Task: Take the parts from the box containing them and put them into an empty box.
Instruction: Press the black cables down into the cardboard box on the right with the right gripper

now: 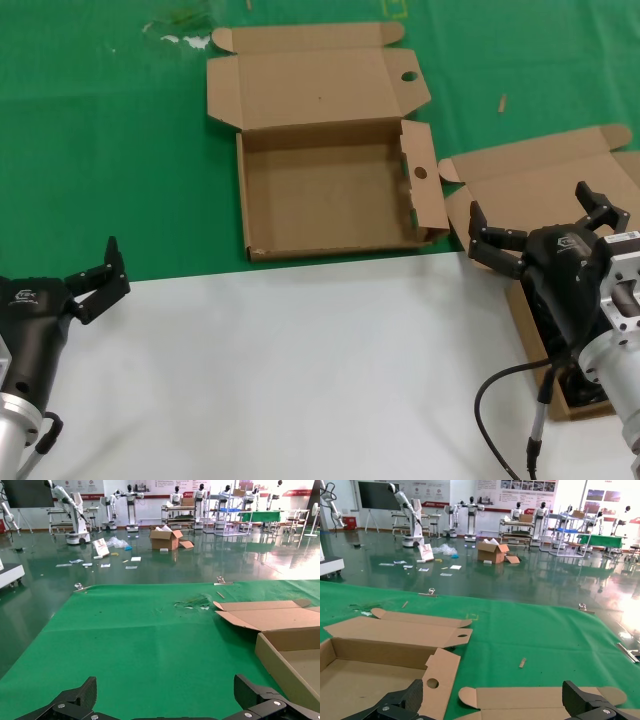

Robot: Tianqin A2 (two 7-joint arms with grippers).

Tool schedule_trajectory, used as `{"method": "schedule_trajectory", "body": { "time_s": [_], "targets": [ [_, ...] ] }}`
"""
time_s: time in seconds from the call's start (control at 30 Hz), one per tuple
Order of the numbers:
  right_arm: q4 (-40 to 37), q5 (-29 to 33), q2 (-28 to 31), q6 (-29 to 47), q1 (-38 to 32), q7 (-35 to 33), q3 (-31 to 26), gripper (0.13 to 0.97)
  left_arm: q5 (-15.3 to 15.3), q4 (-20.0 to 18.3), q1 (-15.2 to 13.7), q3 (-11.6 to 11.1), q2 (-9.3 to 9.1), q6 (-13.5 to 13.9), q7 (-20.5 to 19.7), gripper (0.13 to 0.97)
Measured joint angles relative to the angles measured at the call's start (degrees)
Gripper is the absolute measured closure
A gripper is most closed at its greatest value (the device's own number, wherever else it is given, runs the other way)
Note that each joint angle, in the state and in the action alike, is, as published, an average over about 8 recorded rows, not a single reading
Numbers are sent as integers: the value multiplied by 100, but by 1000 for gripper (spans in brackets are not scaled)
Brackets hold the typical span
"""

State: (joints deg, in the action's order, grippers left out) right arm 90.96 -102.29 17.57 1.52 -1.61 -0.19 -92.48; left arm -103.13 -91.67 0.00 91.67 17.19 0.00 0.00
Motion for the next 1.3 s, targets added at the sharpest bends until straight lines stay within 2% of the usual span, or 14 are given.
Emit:
{"method": "schedule_trajectory", "body": {
  "time_s": [0.37, 0.6, 0.67, 0.93, 1.07, 1.3],
  "targets": [
    [59, 22, 13, -39, 39, -19, 5, 129, 0, 0, 0, 0, 0, 0, 0, 168],
    [251, -38, 349, -122, 123, 37, -155, 129, 0, 0, 0, 0, 0, 0, 0, 259],
    [300, -113, 617, -121, 102, 129, -308, 129, 0, 0, 0, 0, 0, 0, 0, 272],
    [587, -145, 2212, 407, -113, 798, -834, 129, 0, 0, 0, 0, 0, 0, 0, 442],
    [701, -114, 3052, 1103, -251, 1007, -829, 129, 0, 0, 0, 0, 0, 0, -1, 442],
    [611, -245, 4283, 2663, -678, 882, -789, 129, 1, 0, 0, 0, 0, 0, -2, 632]
  ]
}}
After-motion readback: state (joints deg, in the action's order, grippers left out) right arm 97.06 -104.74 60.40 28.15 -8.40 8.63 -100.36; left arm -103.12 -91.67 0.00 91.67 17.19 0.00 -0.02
